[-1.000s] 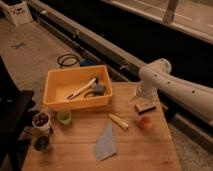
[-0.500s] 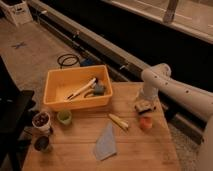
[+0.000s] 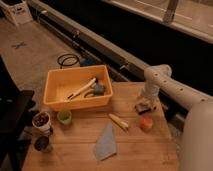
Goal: Place eraser in tray
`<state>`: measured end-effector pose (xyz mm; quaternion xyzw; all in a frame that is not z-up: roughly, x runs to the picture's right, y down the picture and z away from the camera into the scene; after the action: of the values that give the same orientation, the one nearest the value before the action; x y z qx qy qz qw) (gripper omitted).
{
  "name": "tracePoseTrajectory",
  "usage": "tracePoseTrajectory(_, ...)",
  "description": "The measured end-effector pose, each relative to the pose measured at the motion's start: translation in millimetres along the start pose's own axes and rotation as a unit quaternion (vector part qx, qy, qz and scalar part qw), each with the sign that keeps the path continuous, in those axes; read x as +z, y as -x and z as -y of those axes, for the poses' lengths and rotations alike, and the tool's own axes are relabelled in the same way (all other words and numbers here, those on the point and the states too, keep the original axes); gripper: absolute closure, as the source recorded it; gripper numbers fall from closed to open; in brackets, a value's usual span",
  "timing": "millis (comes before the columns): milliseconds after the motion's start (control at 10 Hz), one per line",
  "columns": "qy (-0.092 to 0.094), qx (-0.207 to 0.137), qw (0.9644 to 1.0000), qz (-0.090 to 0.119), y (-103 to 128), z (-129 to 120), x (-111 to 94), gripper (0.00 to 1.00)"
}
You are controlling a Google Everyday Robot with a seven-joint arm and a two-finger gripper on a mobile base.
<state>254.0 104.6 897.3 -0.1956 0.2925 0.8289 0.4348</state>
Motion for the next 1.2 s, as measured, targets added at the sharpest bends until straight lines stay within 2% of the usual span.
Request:
tracePoseTrajectory(200,-0.007,0.007,0.9997,-0.023,-2.3,3.4,20.4,0.32)
tracePoseTrajectory(300,-0.010,0.007,0.9994,-0.033,-5.3,2.9,28.7,0.38)
tracePoseTrajectory(500,-0.013,0.006,0.9991,-0.040,-8.8,3.6,36.2,0.59)
tracePoseTrajectory(900,-0.014,0.007,0.9992,-0.038,-8.6,7.0,32.4,0.96)
tracePoseTrajectory(1000,-0.014,0.007,0.9992,-0.037,-8.2,6.6,31.8,1.00)
tracePoseTrajectory(1200,-0.014,0.007,0.9992,-0.037,-8.3,7.2,31.6,1.00)
